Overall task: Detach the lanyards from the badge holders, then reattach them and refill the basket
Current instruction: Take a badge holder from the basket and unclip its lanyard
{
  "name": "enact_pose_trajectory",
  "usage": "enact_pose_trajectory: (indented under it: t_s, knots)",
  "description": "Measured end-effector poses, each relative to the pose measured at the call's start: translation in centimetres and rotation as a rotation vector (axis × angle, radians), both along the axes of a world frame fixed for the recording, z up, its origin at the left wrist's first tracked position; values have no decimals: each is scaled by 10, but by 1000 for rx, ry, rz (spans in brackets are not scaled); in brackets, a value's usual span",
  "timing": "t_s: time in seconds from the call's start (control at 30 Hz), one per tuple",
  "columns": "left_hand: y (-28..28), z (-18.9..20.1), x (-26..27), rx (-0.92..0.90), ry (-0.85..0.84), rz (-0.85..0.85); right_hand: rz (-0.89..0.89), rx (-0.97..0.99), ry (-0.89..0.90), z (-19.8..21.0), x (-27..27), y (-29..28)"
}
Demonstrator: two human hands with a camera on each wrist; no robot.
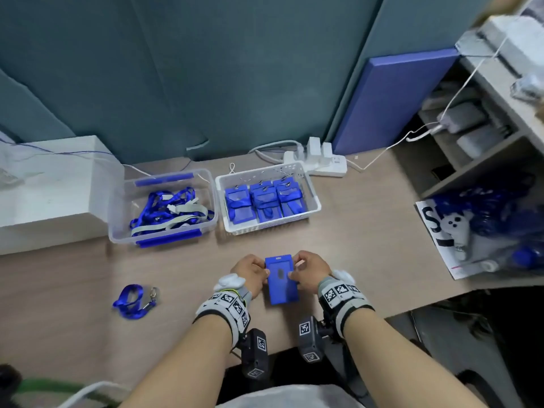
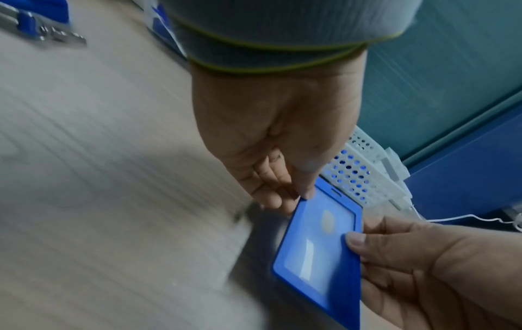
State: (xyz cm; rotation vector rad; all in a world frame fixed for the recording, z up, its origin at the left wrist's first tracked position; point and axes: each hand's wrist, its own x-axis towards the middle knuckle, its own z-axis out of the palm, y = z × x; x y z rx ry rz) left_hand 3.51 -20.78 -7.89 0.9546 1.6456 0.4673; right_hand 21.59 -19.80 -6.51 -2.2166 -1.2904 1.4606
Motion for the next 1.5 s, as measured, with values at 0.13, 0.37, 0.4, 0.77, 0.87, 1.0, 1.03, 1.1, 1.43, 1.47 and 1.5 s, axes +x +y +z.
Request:
enact_pose_trajectory:
  t_s: [0.13,0.37,0.4,0.77,0.87,1.0,1.03,1.1,1.43,1.47,1.5]
  knots:
    - [7,-8,26,-39,71,80,-14,-12,-67,-12,22,15]
    - [23,-21,41,-108,147,145,118,-27,-149,-18,39,43]
    - [25,-25,44,-115,147,151,123,-35,-148,-19,43,47]
    - [42,-14,97,-81,208,18,59,-74,-230,-18,89,57]
    - [44,-7,100,-59,268,-4,76,-74,-261,-19,88,57]
    - [45,-8,98,-53,288,-44,80,-79,-245,-16,87,58]
    - [45,-6,97,-42,290,-46,77,-80,-230,-15,87,58]
    - [48,0,94,12,304,-47,55,-61,-195,-7,87,62]
    - [126,53,31,291,438,28,94,387,57,54,12,158]
    - [136,51,25,266,456,28,133,374,44,51,4,167]
    - [144,45,20,227,470,25,173,343,29,50,-3,173]
